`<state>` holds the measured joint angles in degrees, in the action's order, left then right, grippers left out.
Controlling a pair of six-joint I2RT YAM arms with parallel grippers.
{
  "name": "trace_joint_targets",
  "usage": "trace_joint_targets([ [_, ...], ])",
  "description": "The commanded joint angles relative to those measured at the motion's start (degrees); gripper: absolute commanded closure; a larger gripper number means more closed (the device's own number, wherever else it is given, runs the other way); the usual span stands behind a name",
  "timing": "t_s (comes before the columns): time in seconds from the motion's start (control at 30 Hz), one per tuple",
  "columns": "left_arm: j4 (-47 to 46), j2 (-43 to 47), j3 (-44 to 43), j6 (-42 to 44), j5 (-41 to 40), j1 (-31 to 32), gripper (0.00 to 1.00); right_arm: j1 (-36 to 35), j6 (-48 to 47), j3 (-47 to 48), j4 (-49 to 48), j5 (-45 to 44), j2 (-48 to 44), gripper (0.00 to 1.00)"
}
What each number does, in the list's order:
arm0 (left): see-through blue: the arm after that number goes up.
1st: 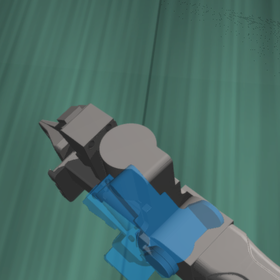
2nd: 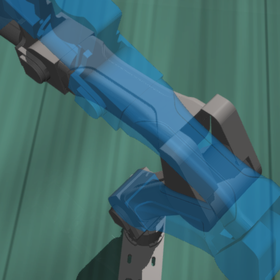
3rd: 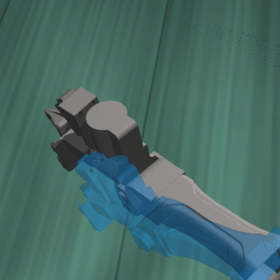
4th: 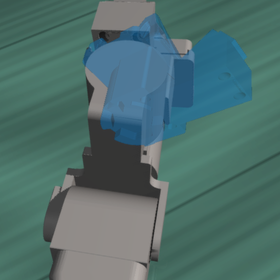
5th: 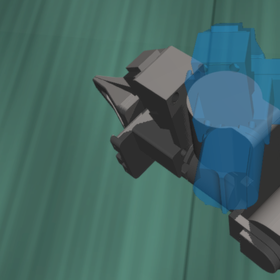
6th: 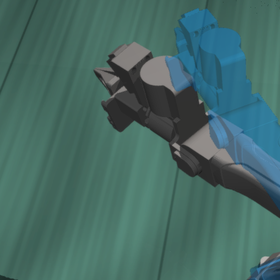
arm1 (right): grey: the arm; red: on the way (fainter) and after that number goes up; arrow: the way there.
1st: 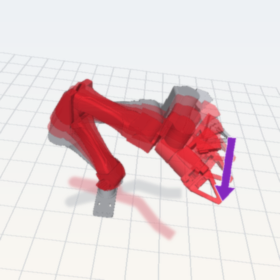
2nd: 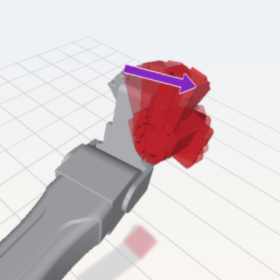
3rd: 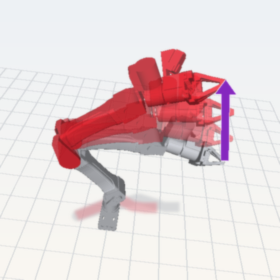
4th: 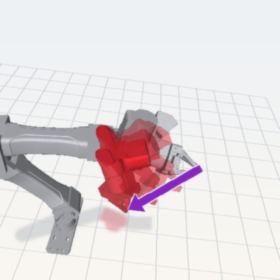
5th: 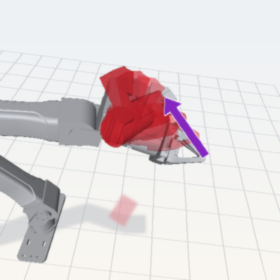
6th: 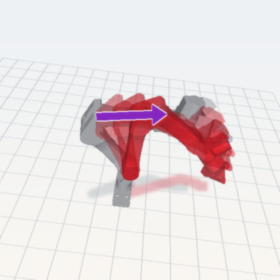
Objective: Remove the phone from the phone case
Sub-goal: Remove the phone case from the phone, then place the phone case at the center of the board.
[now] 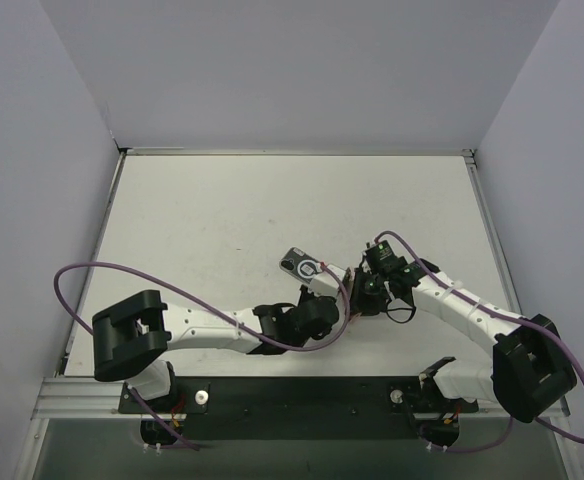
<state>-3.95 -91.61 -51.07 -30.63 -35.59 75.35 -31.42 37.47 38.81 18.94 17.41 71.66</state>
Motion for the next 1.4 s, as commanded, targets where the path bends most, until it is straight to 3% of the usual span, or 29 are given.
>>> trace_joint_targets([
  [0.0, 1.4, -0.5, -3.9, 0.3, -1.8, -0.7, 1.00, 0.0, -1.1, 1.3, 1.8, 1.6, -1.9, 1.00],
  [0.17, 10.9, 1.3, -7.4, -3.5, -2.5, -1.9, 1.00, 1.7, -1.9, 0.7, 2.4, -0.4, -2.4, 1.00],
  [0.37, 7.5, 11.2, -2.9, -2.6, 4.6, -5.8, 1.00, 4.4, -7.8, 3.1, 6.0, -2.5, -2.4, 1.00],
  [0.6, -1.0, 26.8, 8.1, -11.1, 18.6, -19.4, 1.00, 13.8, -9.1, 3.5, 3.7, -0.5, -1.6, 1.00],
  [0.77, 3.9, 33.3, 10.5, -13.4, 22.4, -31.4, 1.00, 24.0, -5.6, 2.2, -4.9, 4.3, -0.7, 1.00],
  [0.9, 6.6, 34.8, 12.7, -15.9, 30.6, -41.3, 1.00, 34.2, 1.3, -0.4, -16.5, 11.2, 1.9, 1.00],
  [1.0, 6.1, 34.2, 14.0, -16.8, 37.1, -49.3, 1.00, 37.6, 3.0, 1.3, -17.1, 8.3, 5.3, 0.67],
  [1.03, 6.0, 33.3, 14.1, -16.9, 38.7, -50.9, 1.00, 38.5, 3.1, 1.9, -16.0, 7.4, 5.8, 0.43],
  [1.1, 6.1, 31.8, 13.9, -17.3, 43.4, -55.6, 1.00, 39.0, 2.9, 2.2, -12.7, 2.7, 5.0, 0.30],
  [1.13, 5.8, 30.1, 13.8, -17.4, 44.8, -56.8, 1.00, 39.3, 2.4, 2.2, -10.6, 1.0, 3.4, 0.17],
  [1.17, 5.4, 29.3, 13.8, -17.9, 46.2, -58.3, 1.00, 39.3, 2.1, 2.0, -9.6, -1.2, 2.4, 0.12],
  [1.37, -2.6, 23.1, 14.6, -19.6, 57.3, -67.9, 1.00, 39.7, -1.6, 0.9, -4.1, -10.8, -4.4, 0.07],
])
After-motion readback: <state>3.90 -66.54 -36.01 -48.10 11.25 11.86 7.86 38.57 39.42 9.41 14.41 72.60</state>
